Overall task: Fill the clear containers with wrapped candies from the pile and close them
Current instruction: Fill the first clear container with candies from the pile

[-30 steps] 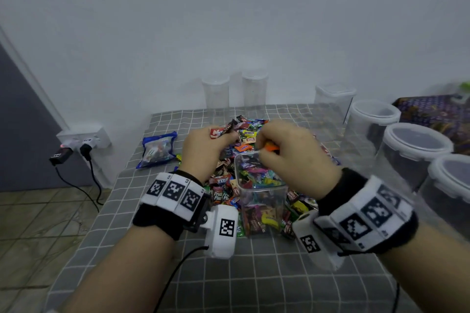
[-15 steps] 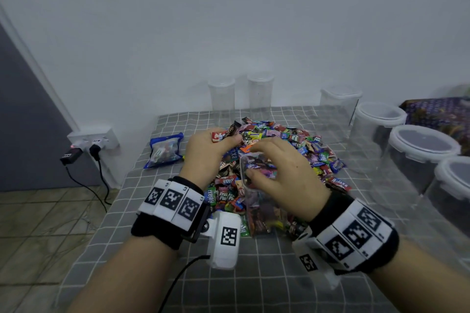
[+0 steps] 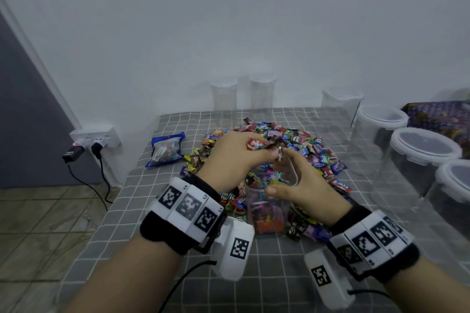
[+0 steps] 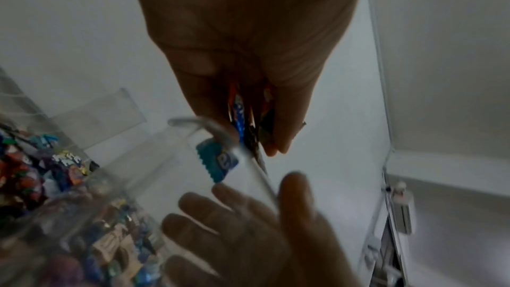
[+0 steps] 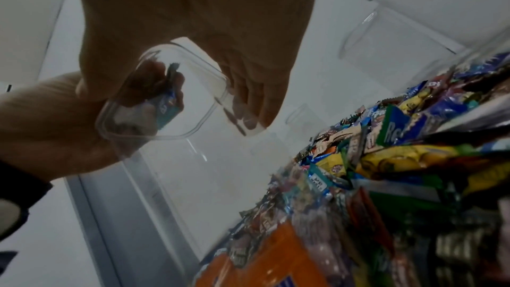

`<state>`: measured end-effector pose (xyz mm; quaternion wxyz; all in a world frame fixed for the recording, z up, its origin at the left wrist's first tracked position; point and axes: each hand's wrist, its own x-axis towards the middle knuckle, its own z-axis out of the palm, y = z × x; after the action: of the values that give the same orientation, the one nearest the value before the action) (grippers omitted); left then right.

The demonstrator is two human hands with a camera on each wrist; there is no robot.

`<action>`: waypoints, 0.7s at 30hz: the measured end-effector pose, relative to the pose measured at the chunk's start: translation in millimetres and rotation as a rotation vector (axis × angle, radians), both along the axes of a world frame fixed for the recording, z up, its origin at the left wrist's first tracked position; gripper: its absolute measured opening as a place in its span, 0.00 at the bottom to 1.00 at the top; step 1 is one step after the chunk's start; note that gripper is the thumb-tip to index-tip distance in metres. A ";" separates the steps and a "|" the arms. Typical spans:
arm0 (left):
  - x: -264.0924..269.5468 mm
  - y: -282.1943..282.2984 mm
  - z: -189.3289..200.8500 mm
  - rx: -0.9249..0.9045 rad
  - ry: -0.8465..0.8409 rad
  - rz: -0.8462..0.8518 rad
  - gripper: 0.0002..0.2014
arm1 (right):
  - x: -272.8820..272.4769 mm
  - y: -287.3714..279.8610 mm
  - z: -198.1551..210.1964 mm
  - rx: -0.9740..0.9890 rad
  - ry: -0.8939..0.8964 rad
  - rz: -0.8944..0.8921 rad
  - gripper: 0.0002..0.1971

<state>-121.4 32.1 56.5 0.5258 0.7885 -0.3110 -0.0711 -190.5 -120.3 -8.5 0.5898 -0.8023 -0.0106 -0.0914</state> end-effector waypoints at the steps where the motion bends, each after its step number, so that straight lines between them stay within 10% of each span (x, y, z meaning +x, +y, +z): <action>1: -0.4 -1.1 -2.7 0.049 -0.022 -0.024 0.03 | 0.7 -0.4 0.0 0.013 -0.014 0.011 0.57; 8: -3.7 -4.6 -6.3 0.133 -0.116 -0.071 0.14 | 2.4 0.9 -1.0 0.078 -0.058 0.024 0.37; 16: 3.1 -3.8 -8.6 -0.133 -0.118 0.050 0.08 | 3.3 -4.9 -0.4 -0.040 -0.011 -0.003 0.51; 21: 23.1 1.9 -18.8 -0.125 -0.086 0.197 0.07 | 13.8 -12.7 5.4 0.045 -0.010 -0.178 0.40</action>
<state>-98.3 33.9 37.7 0.5643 0.7834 -0.2582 0.0344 -176.7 -132.9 -3.1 0.5970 -0.7863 0.0601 -0.1476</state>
